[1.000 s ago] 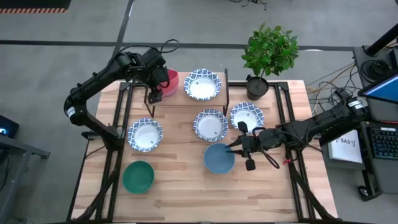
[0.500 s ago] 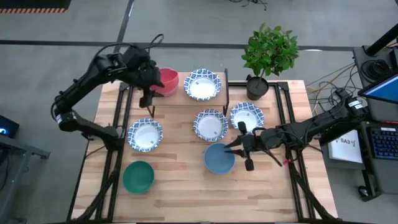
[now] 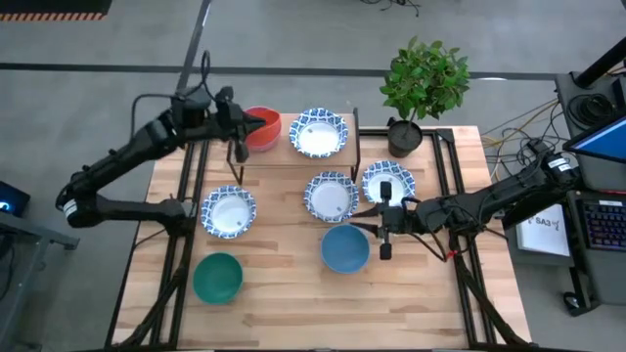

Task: Place and stack bowls onto a shelf
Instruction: Stack the orange bowl on the pink bowl on the shelf

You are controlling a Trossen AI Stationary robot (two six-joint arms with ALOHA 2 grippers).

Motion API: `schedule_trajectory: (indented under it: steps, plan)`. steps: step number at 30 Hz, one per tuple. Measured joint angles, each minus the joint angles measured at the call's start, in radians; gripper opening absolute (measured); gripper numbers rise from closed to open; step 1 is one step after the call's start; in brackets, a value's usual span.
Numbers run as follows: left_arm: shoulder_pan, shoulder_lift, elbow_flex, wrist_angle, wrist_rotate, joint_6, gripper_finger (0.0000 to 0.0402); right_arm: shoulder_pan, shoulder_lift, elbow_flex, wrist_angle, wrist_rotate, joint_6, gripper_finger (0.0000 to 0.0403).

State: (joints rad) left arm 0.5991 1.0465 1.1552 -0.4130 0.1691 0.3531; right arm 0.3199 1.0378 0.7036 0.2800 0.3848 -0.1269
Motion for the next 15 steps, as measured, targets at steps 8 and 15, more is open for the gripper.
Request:
schedule_trajectory:
  steps: [8,15]
  plan:
    - [0.068,-0.003,-0.169,0.148,-0.040,-0.010,0.0001,-0.061,0.000,0.001,0.006,0.064,-0.005,0.0066]
    - [0.098,-0.002,-0.202,0.126,-0.012,-0.058,0.0000,-0.079,0.005,0.002,0.006,0.062,-0.003,0.0066]
